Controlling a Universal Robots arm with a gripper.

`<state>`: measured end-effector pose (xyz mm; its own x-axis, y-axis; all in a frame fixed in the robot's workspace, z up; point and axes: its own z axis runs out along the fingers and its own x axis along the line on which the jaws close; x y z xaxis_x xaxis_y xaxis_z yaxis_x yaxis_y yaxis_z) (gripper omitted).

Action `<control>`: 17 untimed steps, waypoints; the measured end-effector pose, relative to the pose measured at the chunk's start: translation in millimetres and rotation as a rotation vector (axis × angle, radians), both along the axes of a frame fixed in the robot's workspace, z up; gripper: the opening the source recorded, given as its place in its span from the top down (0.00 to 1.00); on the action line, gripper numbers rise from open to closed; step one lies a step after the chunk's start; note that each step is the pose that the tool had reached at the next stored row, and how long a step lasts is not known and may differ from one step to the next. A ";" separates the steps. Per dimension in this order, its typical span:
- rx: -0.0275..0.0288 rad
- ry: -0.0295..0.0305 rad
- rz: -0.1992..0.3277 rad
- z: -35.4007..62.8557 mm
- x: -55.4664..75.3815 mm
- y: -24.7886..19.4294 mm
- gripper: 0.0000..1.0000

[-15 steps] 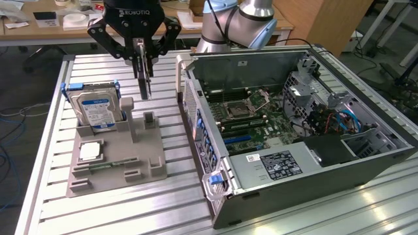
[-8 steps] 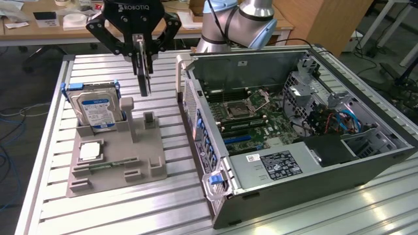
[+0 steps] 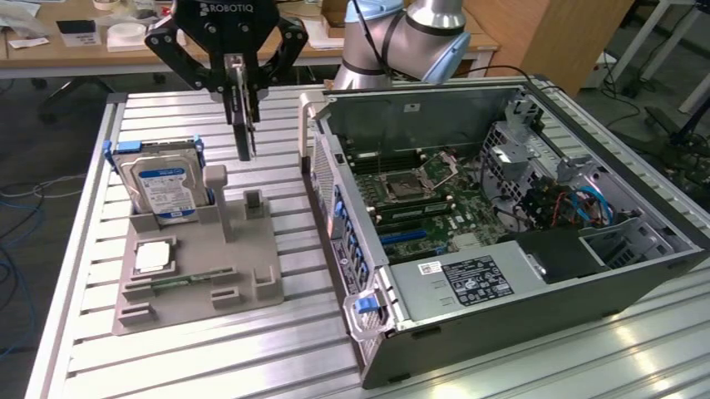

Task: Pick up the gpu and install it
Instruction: 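Pick up the gpu and move the gpu toward the slot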

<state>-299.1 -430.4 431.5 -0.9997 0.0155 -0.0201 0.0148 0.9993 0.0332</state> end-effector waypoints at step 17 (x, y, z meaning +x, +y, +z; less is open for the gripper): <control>0.0002 -0.0002 0.000 -0.1 21.3 0.0 0.72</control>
